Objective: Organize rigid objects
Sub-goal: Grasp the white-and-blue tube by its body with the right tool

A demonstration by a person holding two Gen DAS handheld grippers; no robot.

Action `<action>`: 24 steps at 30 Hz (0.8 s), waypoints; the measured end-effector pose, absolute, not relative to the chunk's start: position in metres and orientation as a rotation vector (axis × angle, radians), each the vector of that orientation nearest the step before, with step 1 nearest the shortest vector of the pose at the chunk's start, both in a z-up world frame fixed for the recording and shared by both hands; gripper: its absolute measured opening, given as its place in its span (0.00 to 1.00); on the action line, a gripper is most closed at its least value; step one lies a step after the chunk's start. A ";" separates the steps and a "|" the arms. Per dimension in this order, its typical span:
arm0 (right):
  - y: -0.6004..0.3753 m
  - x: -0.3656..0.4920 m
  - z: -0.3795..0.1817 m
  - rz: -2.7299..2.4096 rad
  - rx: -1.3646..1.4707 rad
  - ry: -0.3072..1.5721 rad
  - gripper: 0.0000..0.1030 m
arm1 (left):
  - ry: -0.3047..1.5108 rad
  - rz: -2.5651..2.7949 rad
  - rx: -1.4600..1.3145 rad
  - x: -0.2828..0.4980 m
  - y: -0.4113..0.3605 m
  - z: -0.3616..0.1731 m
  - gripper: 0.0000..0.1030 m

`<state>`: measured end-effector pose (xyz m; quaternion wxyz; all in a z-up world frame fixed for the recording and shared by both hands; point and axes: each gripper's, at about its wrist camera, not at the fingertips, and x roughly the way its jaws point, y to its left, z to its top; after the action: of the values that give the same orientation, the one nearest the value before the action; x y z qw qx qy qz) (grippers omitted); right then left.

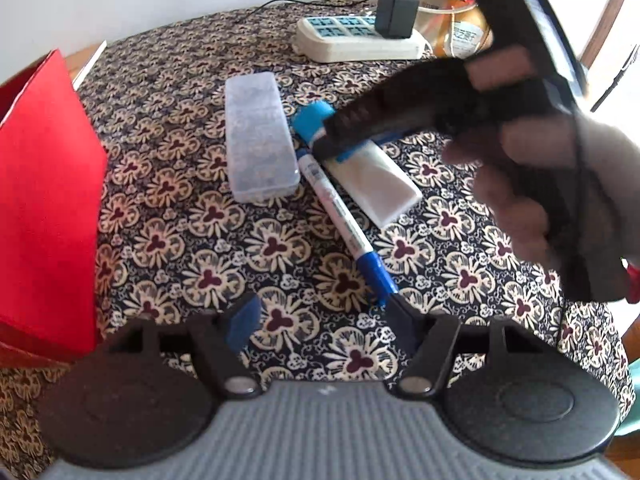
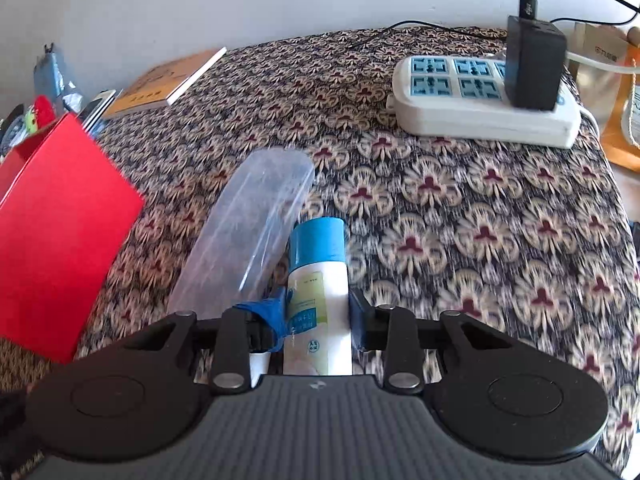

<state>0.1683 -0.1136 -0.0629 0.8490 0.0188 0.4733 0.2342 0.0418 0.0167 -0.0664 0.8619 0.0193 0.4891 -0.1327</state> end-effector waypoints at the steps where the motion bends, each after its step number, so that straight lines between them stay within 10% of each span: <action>1: -0.118 0.162 -0.063 0.496 0.057 1.003 0.13 | 1.027 -0.286 0.043 0.041 0.016 -0.066 0.66; 24: -0.191 0.048 -0.070 0.488 0.522 1.169 0.16 | 1.071 -0.606 0.087 0.006 -0.028 -0.081 0.66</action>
<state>0.0476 -0.1908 -0.0702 0.7744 0.2409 0.5399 0.2252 0.0059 -0.0283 -0.0808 0.8157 0.0407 0.5021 -0.2844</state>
